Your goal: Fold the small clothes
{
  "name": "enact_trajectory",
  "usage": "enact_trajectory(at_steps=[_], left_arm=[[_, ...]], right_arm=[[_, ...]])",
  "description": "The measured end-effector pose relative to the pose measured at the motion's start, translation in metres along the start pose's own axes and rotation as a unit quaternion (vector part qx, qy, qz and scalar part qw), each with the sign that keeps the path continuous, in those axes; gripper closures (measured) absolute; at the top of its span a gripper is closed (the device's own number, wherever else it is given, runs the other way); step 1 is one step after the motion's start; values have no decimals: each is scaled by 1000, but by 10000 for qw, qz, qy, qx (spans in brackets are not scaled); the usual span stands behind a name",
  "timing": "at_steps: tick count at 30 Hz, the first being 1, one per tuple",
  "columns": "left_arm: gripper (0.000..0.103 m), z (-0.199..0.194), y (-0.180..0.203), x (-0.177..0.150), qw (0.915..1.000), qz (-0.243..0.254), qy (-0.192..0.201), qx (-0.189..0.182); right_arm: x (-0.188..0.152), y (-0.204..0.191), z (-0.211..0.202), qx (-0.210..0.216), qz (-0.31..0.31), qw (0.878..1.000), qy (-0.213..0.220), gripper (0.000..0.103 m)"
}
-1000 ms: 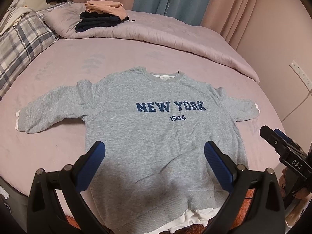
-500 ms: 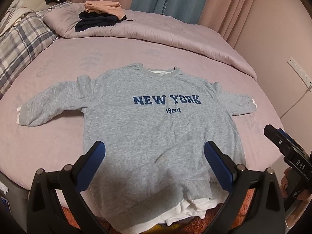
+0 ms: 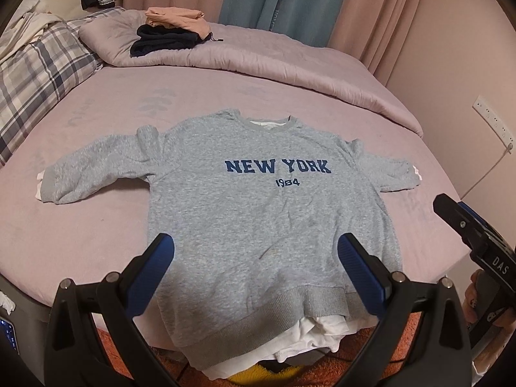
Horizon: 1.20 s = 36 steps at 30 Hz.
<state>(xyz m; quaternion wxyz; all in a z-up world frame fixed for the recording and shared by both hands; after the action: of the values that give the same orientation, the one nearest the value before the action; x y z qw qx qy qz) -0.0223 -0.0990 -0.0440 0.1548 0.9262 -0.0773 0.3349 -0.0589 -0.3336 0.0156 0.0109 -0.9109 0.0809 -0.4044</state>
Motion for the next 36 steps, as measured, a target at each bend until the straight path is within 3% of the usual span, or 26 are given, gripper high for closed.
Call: enact_trajectory(at_steps=[12,36], left_arm=[[2,10,-2,11,9999,-52,-68,-93],[2,45,-4,30,9991,-232,-335,-123]], right_arm=[[11,-8,11,202,160,9993,280,1],[27,7,49,350,552,9979,3,1]])
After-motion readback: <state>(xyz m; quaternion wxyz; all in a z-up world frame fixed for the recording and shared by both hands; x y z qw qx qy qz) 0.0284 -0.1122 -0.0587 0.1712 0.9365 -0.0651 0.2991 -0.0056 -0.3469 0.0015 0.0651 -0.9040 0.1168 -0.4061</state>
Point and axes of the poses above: each gripper's, at about its wrist camera, not at the fingertips, and z roughly the way its jaws point, y to its right, x to its top, the point moved 6 cm from there along z, roughly the way its jaws point, and after that the axes turned 1 degree about -y, right-handed, at the moved point
